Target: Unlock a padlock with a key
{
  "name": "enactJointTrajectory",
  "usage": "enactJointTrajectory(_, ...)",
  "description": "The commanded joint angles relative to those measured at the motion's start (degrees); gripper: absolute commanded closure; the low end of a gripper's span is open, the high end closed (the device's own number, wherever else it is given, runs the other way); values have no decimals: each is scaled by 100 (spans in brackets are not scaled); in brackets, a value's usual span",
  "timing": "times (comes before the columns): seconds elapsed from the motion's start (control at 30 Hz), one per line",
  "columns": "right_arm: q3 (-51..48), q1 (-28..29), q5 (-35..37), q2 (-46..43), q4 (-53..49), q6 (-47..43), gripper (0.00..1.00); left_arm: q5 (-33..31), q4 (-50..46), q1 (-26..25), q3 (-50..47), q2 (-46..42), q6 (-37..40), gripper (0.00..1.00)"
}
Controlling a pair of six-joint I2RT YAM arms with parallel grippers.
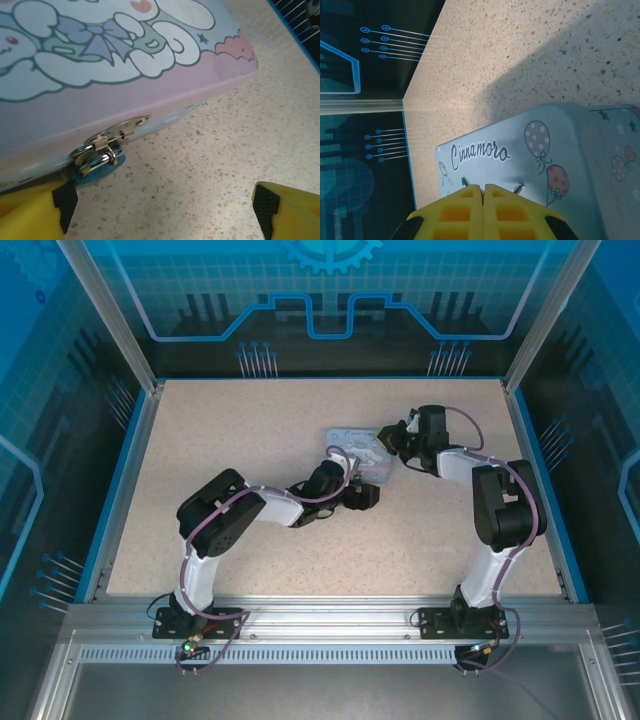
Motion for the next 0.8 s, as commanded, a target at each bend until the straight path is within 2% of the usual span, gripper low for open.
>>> enactJointTrajectory(0.0,-273,74,197,158,-299,79,100,-591,-647,-44,226,101,449,8)
enactJointTrajectory(0.13,-310,91,202,155,-268,108,100,-1067,-764,-94,343,226,575,7)
enactJointTrajectory(0.3,-298,103,206,157,-294,93,100,-1092,-863,-108,624,435,635,6)
enactJointTrajectory(0.4,-312,117,220,159,-306,93,100,-737,-800,-111,805,524,653,6)
enactJointTrajectory(0.5,-313,126,225,150,-325,93,100,-113,-496,-105,807,491,602,5)
enactJointTrajectory(0.6,-323,128,242,164,-338,82,100,491,-116,-55,780,415,262,5)
enactJointTrajectory(0.77,-323,135,242,199,-329,85,100,1006,323,63,752,346,-256,5)
